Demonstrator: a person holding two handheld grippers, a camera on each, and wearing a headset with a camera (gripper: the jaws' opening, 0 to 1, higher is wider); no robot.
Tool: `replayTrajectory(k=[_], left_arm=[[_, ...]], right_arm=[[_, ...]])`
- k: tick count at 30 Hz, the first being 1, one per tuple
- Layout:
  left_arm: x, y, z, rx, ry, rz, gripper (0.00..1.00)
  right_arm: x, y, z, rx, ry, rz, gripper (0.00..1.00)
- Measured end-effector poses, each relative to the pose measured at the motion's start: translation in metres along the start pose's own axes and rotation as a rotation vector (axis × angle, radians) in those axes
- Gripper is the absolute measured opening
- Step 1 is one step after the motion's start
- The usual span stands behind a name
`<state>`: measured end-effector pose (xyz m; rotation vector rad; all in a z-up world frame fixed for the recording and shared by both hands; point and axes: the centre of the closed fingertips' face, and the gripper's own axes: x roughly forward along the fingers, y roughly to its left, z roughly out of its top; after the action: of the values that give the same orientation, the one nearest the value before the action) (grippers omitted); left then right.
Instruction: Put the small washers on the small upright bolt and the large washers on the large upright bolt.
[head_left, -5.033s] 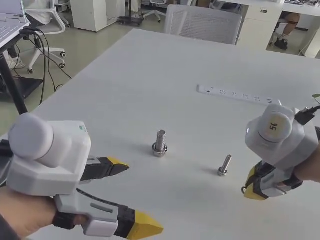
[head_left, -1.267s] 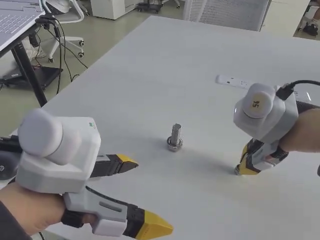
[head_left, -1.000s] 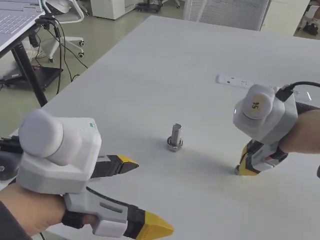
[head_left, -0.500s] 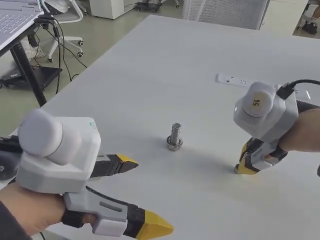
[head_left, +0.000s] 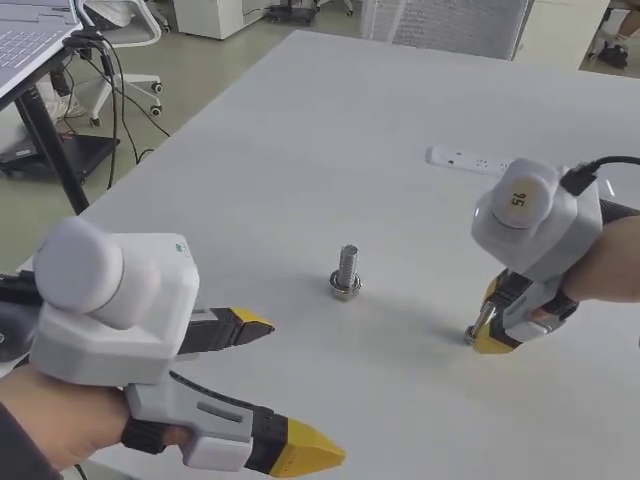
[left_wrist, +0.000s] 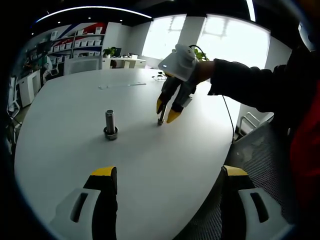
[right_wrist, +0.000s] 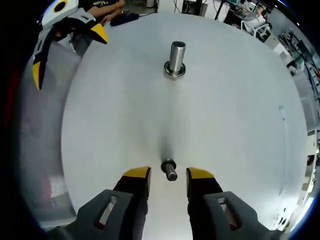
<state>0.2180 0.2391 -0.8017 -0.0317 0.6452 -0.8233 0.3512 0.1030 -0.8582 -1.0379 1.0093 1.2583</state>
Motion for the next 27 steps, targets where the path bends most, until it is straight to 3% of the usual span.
replayTrajectory(k=[19, 27], left_arm=[[0.0, 0.0, -0.002, 0.005, 0.007, -0.005, 0.85], [0.001, 0.0, -0.002, 0.005, 0.008, -0.006, 0.86]], right_arm=[[-0.006, -0.001, -0.005, 0.101, -0.066, -0.032, 0.57], [-0.011, -0.001, -0.002, 0.143, -0.137, -0.056, 0.72]])
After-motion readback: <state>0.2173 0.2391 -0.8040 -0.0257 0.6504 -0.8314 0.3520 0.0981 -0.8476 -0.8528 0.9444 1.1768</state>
